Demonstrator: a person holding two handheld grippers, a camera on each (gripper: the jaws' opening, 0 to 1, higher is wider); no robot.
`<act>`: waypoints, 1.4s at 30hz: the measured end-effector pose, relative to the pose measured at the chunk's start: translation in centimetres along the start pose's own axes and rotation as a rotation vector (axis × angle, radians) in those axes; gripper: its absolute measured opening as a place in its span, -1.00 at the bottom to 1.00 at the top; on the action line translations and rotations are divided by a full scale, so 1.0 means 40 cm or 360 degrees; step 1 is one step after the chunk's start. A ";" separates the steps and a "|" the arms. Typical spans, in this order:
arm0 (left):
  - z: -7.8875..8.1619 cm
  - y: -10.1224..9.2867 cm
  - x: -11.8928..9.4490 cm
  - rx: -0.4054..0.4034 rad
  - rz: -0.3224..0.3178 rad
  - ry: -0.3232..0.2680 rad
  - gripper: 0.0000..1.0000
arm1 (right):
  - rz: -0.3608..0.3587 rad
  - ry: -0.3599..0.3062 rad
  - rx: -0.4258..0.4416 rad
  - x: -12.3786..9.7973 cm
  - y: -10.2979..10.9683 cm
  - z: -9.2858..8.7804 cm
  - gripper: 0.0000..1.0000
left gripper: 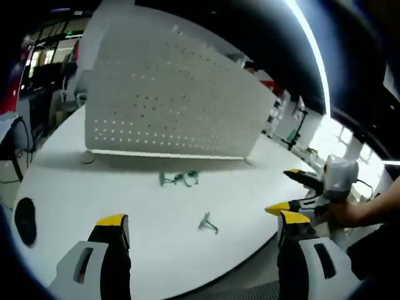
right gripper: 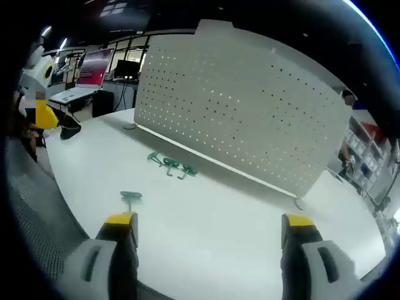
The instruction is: Insert the hook assembly into the mounting plate slot until the hook locks in place.
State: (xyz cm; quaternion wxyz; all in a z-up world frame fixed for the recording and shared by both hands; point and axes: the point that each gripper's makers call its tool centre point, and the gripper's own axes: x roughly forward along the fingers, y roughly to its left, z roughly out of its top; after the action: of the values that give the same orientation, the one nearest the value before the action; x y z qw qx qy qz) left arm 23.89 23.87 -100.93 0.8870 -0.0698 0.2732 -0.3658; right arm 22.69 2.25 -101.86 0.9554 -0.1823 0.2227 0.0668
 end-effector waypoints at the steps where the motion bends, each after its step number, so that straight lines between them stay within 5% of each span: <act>1: 0.000 0.000 0.000 -0.0004 -0.0002 -0.0001 1.00 | -0.0043 -0.0010 -0.0039 -0.003 -0.014 0.005 0.82; 4: 0.000 0.005 -0.002 -0.0031 0.0006 0.0001 1.00 | -0.0098 -0.0010 0.0073 -0.007 -0.039 0.001 0.82; 8: 0.010 0.008 -0.007 -0.0066 0.0005 -0.0036 1.00 | -0.0104 -0.0006 0.0046 -0.004 -0.041 -0.001 0.79; 22: -0.013 -0.007 0.006 0.0053 0.0003 0.0047 1.00 | -0.0111 0.0046 0.0041 -0.005 -0.042 -0.012 0.84; 34: -0.022 0.000 0.002 0.0100 0.0035 0.0086 1.00 | -0.0241 0.0209 -0.0265 -0.016 -0.077 -0.045 1.00; 42: -0.017 0.008 0.000 0.0094 0.0053 0.0062 0.96 | -0.0215 0.0241 -0.0256 -0.013 -0.069 -0.057 1.00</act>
State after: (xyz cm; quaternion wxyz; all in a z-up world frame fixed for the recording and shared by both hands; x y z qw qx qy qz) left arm 23.71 24.15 -101.59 0.8891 -0.0320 0.2806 -0.3601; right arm 21.90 -1.20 -102.64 0.9205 -0.2774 0.2752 0.0060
